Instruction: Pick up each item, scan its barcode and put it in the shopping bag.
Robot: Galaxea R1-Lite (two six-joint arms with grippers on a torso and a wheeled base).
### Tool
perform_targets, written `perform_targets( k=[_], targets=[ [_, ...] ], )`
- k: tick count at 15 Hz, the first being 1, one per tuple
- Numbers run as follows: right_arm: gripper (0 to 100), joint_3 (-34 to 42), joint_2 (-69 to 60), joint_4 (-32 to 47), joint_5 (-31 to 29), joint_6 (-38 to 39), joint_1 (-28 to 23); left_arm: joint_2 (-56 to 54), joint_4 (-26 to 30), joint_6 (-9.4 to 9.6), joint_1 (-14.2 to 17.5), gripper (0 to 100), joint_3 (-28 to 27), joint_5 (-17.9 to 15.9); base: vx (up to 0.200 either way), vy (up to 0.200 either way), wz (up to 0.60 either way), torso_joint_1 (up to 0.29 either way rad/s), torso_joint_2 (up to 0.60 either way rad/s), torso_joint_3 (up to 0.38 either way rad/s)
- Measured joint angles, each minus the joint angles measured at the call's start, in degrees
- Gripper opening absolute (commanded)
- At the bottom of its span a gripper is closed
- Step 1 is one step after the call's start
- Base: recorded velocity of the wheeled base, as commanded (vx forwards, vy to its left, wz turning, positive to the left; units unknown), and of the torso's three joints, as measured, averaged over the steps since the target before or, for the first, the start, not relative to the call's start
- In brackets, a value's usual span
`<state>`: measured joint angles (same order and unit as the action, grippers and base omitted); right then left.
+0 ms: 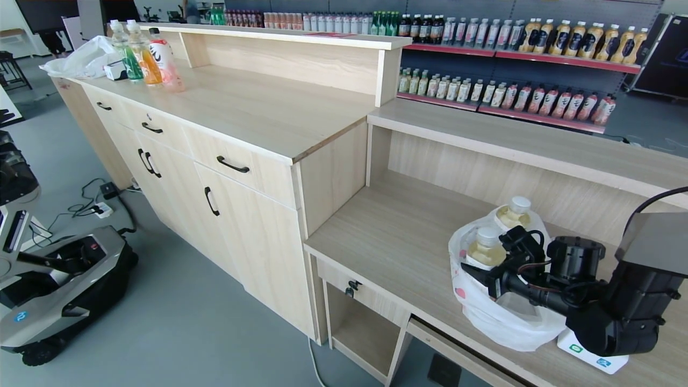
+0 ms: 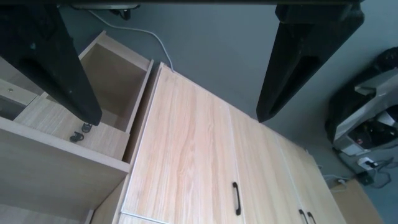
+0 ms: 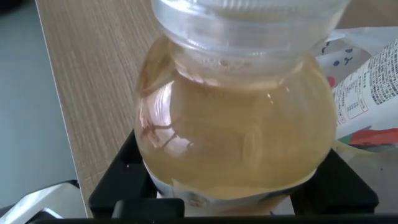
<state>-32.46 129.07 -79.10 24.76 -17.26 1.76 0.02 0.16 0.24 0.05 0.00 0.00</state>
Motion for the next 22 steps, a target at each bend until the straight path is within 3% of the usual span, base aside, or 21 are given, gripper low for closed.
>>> perform_targets(
  k=[3, 4, 11, 16, 22],
  targets=[
    [0, 0.06, 0.39, 0.33, -0.02, 0.00, -0.22, 0.00, 0.02, 0.00, 0.02, 100, 0.00, 0.00, 0.000, 0.000, 0.00, 0.000, 0.00, 0.000],
    [100, 0.06, 0.34, 0.46, -0.05, 0.13, -0.28, 0.00, 0.02, -0.02, 0.02, 100, 0.00, 0.00, 0.000, 0.000, 0.00, 0.000, 0.00, 0.000],
    [100, 0.38, -4.60, 1.60, -0.11, 2.88, -1.21, 0.00, 0.02, 0.00, 0.00, 100, 0.00, 0.00, 0.000, 0.000, 0.00, 0.000, 0.00, 0.000],
    [100, 0.50, -15.63, 9.45, -0.32, 2.95, -1.29, 0.00, 0.00, 0.00, 0.00, 100, 0.00, 0.00, 0.000, 0.000, 0.00, 0.000, 0.00, 0.000],
    [100, 5.34, -32.24, 15.80, -0.79, -0.59, -7.46, 0.00, 0.02, 0.00, 0.05, 100, 0.00, 0.00, 0.000, 0.000, 0.00, 0.000, 0.00, 0.000]
  ],
)
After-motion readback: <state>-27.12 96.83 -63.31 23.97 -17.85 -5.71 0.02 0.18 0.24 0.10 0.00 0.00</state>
